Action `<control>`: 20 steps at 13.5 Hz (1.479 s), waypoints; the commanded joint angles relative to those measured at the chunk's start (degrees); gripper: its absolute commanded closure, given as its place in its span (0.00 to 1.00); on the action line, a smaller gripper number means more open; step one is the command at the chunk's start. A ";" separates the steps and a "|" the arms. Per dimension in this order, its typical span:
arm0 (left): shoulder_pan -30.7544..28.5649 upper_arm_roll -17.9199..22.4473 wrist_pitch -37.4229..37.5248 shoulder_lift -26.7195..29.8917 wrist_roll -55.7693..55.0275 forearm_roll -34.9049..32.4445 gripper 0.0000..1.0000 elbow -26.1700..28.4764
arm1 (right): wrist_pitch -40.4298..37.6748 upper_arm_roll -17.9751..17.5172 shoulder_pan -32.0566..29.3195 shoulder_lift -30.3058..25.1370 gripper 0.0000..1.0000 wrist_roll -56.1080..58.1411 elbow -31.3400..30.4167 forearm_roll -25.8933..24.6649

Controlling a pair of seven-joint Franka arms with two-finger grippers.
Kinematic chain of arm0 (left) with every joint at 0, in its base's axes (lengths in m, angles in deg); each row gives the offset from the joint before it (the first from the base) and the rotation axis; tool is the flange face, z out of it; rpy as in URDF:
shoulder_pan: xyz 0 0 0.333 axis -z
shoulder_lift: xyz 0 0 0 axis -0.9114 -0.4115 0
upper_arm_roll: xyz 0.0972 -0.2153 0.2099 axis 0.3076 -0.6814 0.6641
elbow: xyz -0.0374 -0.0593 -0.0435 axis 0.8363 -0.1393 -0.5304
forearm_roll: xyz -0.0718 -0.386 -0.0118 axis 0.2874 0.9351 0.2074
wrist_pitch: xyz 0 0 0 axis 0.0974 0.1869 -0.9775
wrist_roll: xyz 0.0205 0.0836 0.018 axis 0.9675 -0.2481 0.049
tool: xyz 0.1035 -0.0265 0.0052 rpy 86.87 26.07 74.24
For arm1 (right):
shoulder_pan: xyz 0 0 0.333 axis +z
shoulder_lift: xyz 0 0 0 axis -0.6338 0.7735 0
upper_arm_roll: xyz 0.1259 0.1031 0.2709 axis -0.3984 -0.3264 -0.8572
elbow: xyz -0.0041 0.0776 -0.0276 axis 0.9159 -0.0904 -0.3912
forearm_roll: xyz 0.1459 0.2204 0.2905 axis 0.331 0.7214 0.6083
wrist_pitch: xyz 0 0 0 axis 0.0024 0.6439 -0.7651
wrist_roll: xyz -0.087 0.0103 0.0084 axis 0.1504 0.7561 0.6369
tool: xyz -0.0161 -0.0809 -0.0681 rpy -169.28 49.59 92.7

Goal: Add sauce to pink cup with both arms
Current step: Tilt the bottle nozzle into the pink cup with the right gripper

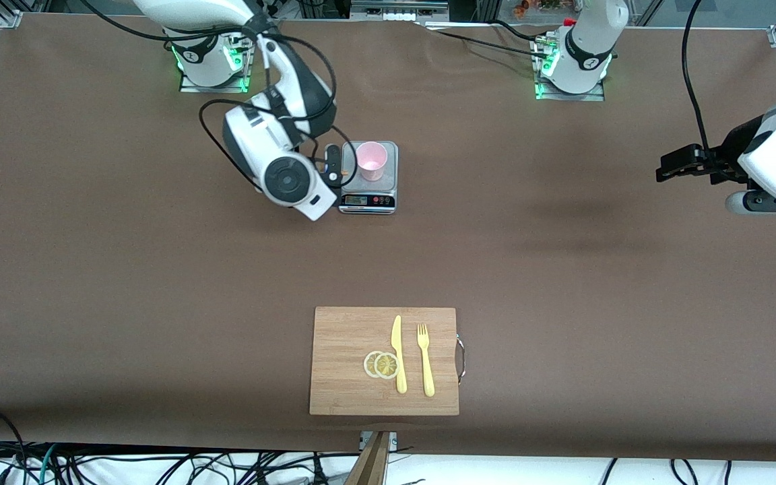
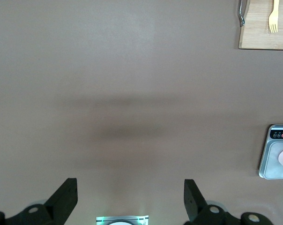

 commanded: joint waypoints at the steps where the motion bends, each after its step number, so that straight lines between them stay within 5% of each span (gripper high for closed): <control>1: -0.15 -0.17 0.48 -0.83 1.27 -0.79 0.00 -1.62 | -1.26 -4.24 0.15 -0.10 0.90 -6.18 0.61 -5.03; 9: 0.03 -0.17 0.48 -0.83 1.27 -0.79 0.00 -1.62 | -1.62 -4.96 4.54 1.66 0.90 -11.21 0.61 -10.93; 20: 0.03 -0.17 0.48 -0.92 1.36 -0.70 0.00 -1.62 | -1.53 -4.96 2.52 0.69 0.89 -5.94 1.57 -10.32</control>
